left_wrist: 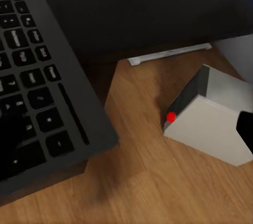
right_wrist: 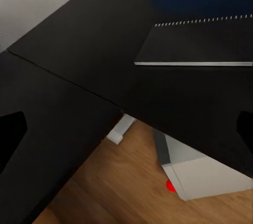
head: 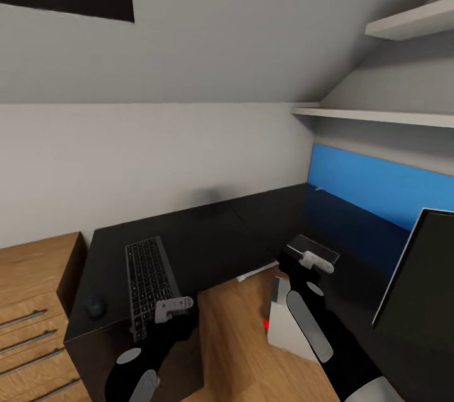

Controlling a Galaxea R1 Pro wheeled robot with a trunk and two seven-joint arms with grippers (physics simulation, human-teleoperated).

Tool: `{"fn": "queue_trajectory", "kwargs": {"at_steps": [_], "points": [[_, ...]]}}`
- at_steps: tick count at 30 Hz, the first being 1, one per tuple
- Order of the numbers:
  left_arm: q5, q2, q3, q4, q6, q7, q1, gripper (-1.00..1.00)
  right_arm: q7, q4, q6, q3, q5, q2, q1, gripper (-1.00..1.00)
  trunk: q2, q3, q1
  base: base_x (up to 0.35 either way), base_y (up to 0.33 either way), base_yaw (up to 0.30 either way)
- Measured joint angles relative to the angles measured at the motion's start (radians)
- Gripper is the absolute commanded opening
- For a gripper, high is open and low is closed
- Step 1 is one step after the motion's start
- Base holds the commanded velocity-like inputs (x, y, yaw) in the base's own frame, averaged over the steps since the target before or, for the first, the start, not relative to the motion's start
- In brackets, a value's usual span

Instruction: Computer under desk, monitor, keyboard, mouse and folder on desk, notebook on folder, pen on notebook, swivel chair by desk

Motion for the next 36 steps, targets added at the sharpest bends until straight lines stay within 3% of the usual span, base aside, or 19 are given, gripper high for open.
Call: {"fn": "queue_trajectory", "kwargs": {"at_steps": [14,22,24,27,30,32,35,36], "points": [[0.0,0.001,-0.015,0.0,0.0,-0.001,0.0,1.0,0.0,0.0,0.0,0.0,0.001,0.0,0.0,1.0,0.0,0.0,0.0,0.275,0.0,0.0],[0.0,0.001,-0.015,0.0,0.0,-0.001,0.0,1.0,0.003,-0.004,-0.006,0.0,0.003,-0.003,0.0,1.0,0.0,0.0,0.0,0.056,0.0,0.0],[0.0,0.0,-0.022,0.001,0.0,-0.001,0.0,1.0,0.012,0.072,-0.01,0.005,0.031,-0.004,-0.019,1.0,0.0,0.0,0.0,0.002,0.0,0.0],[0.0,0.0,-0.026,0.002,0.0,-0.001,0.0,1.0,0.012,0.153,-0.011,0.004,0.041,-0.01,-0.091,1.0,0.0,0.0,0.0,0.0,0.0,0.0],[0.0,0.001,-0.028,0.002,0.0,-0.001,0.0,1.0,0.013,0.33,-0.013,-0.001,0.044,-0.035,-0.228,1.0,0.0,0.0,0.0,0.0,0.0,0.0],[-0.001,0.001,-0.027,0.001,0.0,-0.003,0.0,1.0,0.018,0.518,-0.024,-0.004,0.046,-0.052,-0.352,1.0,0.0,0.0,0.0,0.0,0.0,0.0],[-0.001,0.001,-0.027,0.001,0.0,-0.003,0.0,1.0,0.036,0.666,-0.059,-0.007,0.045,-0.059,-0.448,1.0,0.0,0.0,0.0,0.0,0.0,0.0],[-0.001,0.001,-0.027,0.0,0.0,-0.004,0.0,1.0,0.056,0.756,-0.09,-0.007,0.048,-0.063,-0.503,1.0,0.0,0.0,0.0,0.0,0.0,0.0]]}}
